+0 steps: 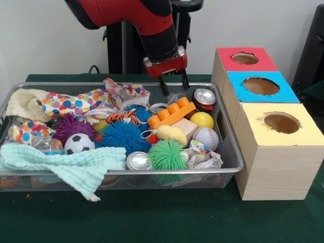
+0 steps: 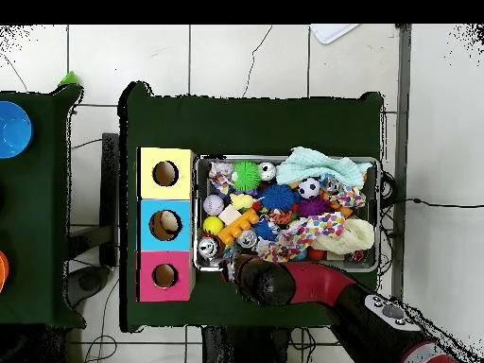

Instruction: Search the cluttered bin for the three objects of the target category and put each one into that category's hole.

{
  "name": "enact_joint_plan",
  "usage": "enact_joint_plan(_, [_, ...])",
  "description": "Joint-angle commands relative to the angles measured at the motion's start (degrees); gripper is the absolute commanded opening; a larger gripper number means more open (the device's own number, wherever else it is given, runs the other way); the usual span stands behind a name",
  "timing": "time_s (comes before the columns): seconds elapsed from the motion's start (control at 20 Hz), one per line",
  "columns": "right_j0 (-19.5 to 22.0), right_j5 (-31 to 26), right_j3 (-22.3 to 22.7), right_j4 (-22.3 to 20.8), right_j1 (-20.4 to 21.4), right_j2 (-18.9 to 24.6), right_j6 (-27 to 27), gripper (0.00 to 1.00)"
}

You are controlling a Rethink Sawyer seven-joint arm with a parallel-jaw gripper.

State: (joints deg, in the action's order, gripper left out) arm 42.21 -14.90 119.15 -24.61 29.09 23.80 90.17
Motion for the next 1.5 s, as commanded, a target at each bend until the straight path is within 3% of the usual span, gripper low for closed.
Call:
enact_joint_plan(0.05, [-0.8,2.2,-0.8,0.5,-3.5,3.3,5.8,1.0])
enact_joint_plan(1.5, [-1.6,0.2,1.4,1.9,1.6,4.3,6.3,1.0])
